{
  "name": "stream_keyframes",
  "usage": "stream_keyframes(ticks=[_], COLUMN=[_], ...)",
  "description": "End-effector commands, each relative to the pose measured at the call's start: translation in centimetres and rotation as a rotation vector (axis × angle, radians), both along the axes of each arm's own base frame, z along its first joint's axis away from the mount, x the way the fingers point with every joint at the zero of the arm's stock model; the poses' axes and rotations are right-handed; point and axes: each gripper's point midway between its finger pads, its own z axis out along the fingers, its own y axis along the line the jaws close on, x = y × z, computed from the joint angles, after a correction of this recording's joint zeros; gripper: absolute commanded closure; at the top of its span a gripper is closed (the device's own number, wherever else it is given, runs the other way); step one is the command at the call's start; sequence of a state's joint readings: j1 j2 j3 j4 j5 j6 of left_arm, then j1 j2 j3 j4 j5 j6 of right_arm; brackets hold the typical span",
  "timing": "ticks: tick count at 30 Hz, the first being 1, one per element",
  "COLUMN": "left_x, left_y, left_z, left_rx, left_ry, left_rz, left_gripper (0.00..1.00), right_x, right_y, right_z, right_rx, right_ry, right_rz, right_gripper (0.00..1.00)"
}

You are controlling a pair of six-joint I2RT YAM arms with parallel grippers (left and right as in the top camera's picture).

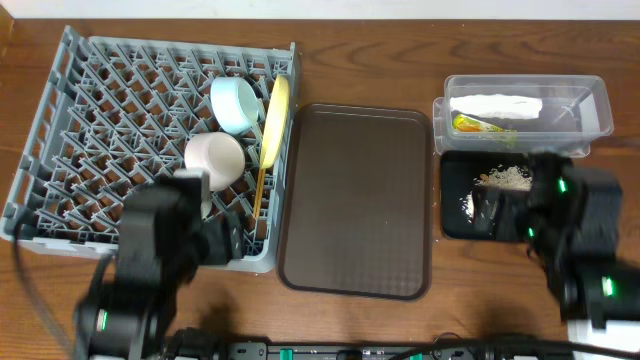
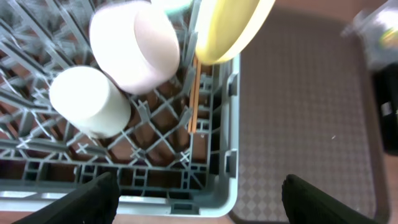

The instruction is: Sort waste into correct bins and load items into the dishwasher

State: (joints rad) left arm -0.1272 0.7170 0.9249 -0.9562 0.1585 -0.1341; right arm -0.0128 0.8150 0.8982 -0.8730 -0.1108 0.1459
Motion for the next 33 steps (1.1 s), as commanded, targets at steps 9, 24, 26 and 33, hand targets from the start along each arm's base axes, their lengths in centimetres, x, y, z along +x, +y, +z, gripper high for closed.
stream_keyframes(ticks=[9,24,26,33], left_x=[-3.9,-4.1,-4.1,-4.1], left_y=[0.2,0.2,0.2,0.2], left_z=[2.2,1.9,1.9,1.9], left_rx=[-0.034,-0.032,-0.032,-0.032], left_ry=[-0.203,-0.188,-0.188,-0.188], left_rz=[-0.015,-0.015,-0.015,-0.015], left_gripper=[0.14,0.13,0.13,0.13], right_x=[-5.5,-8.3,-8.3,-8.3], right_y=[-0.7,-0.7,-0.7,-1.5], right_z=[1.1,-1.7,-1.7,-0.8], right_rx=[-0.051,-0.054,-0.054,-0.094], right_ry=[-0.086,0.077,0.077,0.007], right_rz=[-0.022,-0.018,-0.018,-0.048], right_gripper=[0.01,0.01,0.01,0.01])
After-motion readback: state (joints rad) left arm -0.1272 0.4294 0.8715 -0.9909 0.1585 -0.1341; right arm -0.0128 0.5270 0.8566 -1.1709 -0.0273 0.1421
